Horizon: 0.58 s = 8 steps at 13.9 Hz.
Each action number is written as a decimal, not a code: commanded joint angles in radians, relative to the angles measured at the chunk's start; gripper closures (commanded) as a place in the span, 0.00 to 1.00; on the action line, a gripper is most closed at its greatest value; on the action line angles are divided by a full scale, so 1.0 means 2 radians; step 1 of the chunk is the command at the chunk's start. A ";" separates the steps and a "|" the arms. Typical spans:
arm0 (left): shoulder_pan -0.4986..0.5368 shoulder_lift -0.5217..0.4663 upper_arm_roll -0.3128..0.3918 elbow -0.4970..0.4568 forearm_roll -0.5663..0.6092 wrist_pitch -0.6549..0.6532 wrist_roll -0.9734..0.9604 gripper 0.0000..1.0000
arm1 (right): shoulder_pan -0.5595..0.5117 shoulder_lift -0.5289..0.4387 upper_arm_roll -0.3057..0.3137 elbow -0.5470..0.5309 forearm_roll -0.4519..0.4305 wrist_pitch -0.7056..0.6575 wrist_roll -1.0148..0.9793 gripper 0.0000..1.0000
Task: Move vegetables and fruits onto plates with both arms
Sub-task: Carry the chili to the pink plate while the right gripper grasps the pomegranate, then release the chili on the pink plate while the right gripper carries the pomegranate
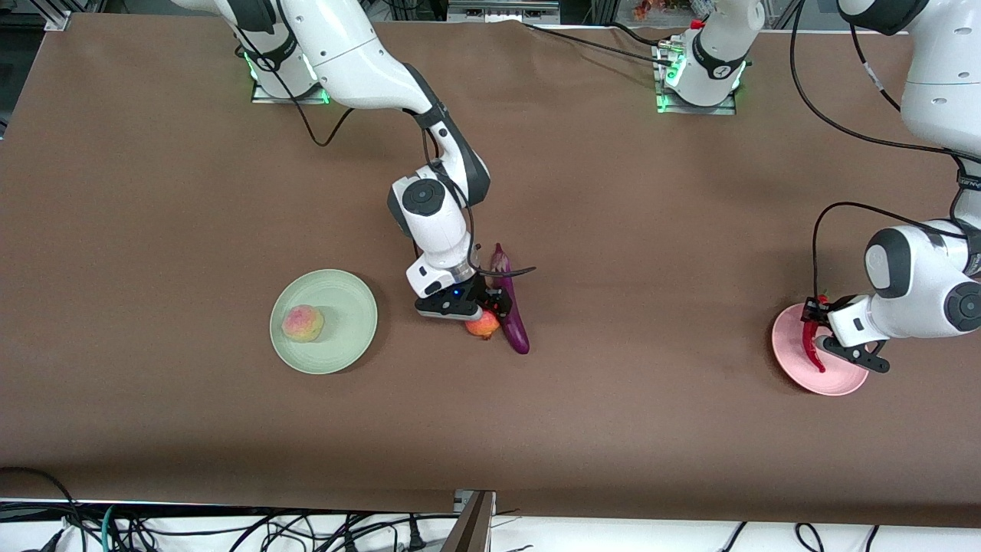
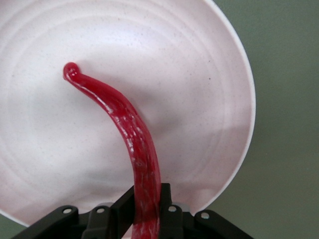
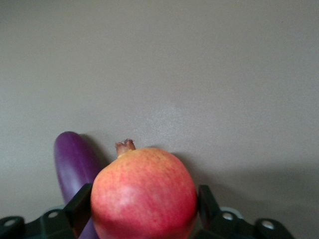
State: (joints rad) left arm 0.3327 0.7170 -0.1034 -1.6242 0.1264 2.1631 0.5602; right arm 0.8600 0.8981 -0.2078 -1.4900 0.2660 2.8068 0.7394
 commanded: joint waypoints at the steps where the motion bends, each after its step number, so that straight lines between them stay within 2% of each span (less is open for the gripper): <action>1: 0.002 0.015 -0.004 0.025 0.013 0.007 0.010 1.00 | 0.002 0.000 -0.004 -0.001 0.004 0.007 -0.011 0.76; 2: 0.002 0.015 -0.004 0.027 0.014 0.007 0.010 1.00 | 0.001 -0.001 -0.005 -0.001 0.004 0.004 -0.011 0.81; 4: -0.001 0.016 -0.004 0.034 0.014 0.008 0.010 1.00 | -0.004 -0.013 -0.007 0.000 0.003 -0.015 -0.012 0.81; 6: -0.002 0.024 -0.004 0.046 0.013 0.008 0.010 1.00 | -0.010 -0.043 -0.016 0.000 -0.006 -0.097 -0.030 0.81; 8: -0.003 0.036 -0.004 0.060 0.013 0.008 0.011 1.00 | -0.023 -0.077 -0.042 0.000 -0.003 -0.197 -0.101 0.81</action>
State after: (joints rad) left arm 0.3276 0.7443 -0.1078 -1.5661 0.1264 2.1822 0.5673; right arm 0.8477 0.8409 -0.2681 -1.4663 0.2605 2.5743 0.6542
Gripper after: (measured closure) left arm 0.780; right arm 0.159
